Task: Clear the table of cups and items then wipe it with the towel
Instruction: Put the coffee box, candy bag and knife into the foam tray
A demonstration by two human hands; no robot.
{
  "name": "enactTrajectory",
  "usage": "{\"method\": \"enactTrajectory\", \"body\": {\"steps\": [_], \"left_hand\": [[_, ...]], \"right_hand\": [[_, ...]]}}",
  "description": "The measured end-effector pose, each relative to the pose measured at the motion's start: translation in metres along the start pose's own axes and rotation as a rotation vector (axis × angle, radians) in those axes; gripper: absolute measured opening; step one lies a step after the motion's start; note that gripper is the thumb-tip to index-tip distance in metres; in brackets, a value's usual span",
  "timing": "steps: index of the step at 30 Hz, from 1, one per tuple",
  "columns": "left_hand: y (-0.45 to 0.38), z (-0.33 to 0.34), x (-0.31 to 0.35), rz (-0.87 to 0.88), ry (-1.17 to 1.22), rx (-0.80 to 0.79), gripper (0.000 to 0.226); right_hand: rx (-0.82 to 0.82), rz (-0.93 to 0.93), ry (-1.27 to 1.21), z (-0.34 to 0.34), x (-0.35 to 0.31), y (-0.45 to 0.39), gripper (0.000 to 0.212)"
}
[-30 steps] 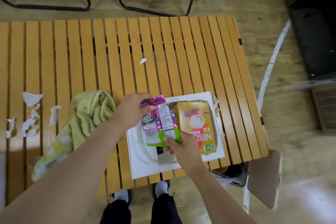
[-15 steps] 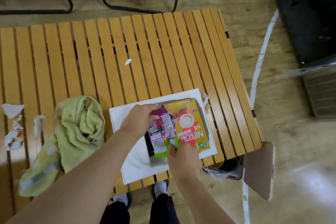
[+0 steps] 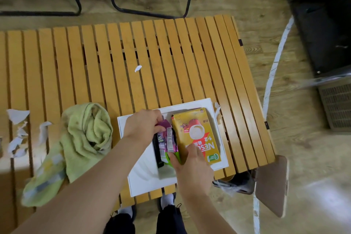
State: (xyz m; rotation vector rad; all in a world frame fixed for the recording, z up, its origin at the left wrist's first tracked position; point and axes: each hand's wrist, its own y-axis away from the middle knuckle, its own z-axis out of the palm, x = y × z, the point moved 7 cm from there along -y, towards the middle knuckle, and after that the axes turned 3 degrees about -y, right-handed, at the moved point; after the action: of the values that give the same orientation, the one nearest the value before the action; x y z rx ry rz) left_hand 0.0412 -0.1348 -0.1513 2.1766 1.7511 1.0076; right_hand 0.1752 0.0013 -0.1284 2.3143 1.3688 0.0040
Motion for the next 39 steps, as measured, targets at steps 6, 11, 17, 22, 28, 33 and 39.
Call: {"method": "enactTrajectory", "body": {"steps": [6, 11, 17, 22, 28, 33, 39], "left_hand": [[0.023, -0.031, -0.021, 0.011, -0.008, 0.144, 0.017], [0.049, -0.059, -0.065, -0.114, -0.002, 0.163, 0.019], [0.096, 0.011, -0.078, -0.378, 0.175, -0.022, 0.068], [0.107, 0.059, -0.054, -0.448, 0.288, -0.008, 0.072], [0.095, 0.047, -0.044, -0.708, 0.406, 0.104, 0.096], [0.075, -0.011, -0.049, -0.797, 0.318, 0.25, 0.109], [0.055, -0.103, -0.097, -0.86, 0.202, 0.333, 0.085]], "right_hand": [[0.244, -0.262, 0.02, -0.026, -0.044, -0.011, 0.029], [0.204, -0.332, 0.116, -0.025, -0.091, -0.029, 0.023], [0.297, 0.021, 0.137, -0.037, -0.018, -0.072, 0.029], [0.109, 0.152, -0.03, -0.029, 0.06, -0.111, 0.035], [0.045, 0.12, -0.081, -0.022, 0.044, -0.121, 0.029], [0.078, 0.011, -0.19, -0.052, -0.007, -0.141, 0.035], [0.175, -0.109, -0.19, -0.099, -0.116, -0.167, 0.038]]}}
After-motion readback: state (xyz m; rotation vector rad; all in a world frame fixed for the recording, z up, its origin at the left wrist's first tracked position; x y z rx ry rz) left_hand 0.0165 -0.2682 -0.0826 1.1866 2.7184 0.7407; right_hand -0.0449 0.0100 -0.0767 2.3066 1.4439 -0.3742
